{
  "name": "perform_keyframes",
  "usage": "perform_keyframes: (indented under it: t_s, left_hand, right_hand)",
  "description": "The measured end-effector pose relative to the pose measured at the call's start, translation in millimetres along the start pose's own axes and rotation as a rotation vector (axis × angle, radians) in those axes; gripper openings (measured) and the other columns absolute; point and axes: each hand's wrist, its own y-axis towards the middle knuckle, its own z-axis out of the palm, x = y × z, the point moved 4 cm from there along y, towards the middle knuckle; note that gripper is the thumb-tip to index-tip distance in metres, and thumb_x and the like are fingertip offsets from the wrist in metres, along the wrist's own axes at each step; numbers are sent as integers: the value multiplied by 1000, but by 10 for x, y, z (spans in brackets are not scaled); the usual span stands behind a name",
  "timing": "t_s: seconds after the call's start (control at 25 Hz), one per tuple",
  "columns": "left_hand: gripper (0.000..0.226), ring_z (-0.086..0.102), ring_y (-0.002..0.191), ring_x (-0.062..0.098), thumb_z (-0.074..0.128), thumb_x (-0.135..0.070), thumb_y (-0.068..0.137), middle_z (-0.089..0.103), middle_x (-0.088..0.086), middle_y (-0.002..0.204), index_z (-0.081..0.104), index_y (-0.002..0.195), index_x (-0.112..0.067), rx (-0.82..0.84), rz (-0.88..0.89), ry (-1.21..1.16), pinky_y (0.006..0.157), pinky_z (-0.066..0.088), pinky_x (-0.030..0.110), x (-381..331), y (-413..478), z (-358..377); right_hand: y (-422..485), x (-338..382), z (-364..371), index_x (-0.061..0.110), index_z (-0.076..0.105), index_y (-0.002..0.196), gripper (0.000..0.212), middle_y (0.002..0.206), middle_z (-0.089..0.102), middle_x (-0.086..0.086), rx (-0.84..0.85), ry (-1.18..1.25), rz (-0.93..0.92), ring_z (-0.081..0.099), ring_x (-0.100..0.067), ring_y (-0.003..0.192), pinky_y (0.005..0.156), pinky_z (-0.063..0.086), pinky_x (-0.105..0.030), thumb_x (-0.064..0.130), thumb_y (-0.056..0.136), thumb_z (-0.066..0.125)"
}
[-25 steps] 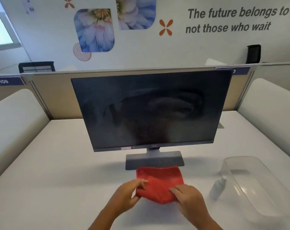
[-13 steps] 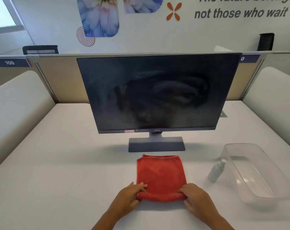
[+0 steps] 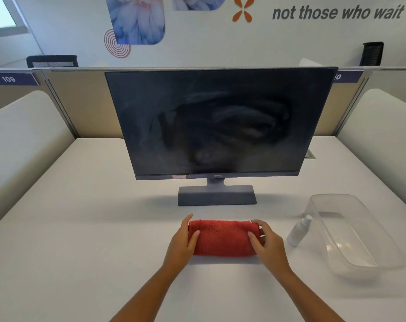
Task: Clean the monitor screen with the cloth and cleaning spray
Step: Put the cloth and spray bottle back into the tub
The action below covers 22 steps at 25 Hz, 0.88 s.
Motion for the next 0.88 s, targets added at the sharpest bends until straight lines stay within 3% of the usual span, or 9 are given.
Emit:
perform_keyframes:
  t_s: [0.08,0.24,0.44,0.56,0.64,0.76,0.8,0.88]
  left_hand:
    - [50,55,114,26,45,-25,95,55,7,128,27,141,-18,-17,-35,57,98,42,37,2,87,40]
    - [51,50,122,24,43,-25,96,48,6,138,24,143,-18,-14,-79,141,102,40,38,96,177,121]
    - [50,50,117,20,46,-27,94,46,6,136,28,140,-20,-67,-67,284,93,45,37,162,141,158]
    - [49,43,127,25,50,-26,92,44,9,141,36,137,-14,-234,-12,289,103,40,39,38,179,121]
    - [46,36,134,21,46,-27,94,40,5,146,36,137,-15,-270,102,209,110,31,34,-152,178,192]
    - [58,14,142,14,29,-49,91,13,-3,154,17,142,-26,-10,142,50,117,11,29,-277,85,553]
    - [64,5,144,15,22,-55,87,0,-4,155,5,142,-28,92,107,67,119,3,30,-207,42,676]
    - [64,-10,143,13,14,-56,88,-15,-5,152,-8,140,-26,136,74,282,116,-10,29,5,0,745]
  right_hand:
    - [89,-9,59,12,61,113,25,92,69,0,-18,-71,45,64,-17,79,76,49,-16,12,88,63]
    - [146,-81,164,12,61,117,27,104,71,-7,5,-172,107,66,-25,93,86,53,-33,18,91,60]
    - [84,-158,198,13,62,116,27,104,70,-6,-6,-277,135,63,-21,92,79,50,-29,24,91,59]
    - [142,-44,203,7,62,120,35,110,68,-13,-111,-432,66,62,-29,99,83,53,-38,21,89,62]
    - [179,143,324,2,64,118,34,111,68,-18,-153,-468,-73,64,-34,101,86,55,-44,17,87,62]
    - [60,379,710,8,70,110,36,112,71,-12,21,-631,-352,68,-30,102,86,55,-46,30,84,62]
    - [7,388,808,12,72,109,39,112,71,-8,121,-666,-359,68,-27,102,85,54,-44,40,84,62]
    - [-52,330,859,17,72,108,53,113,71,-3,259,-639,-255,68,-22,102,87,52,-41,50,95,32]
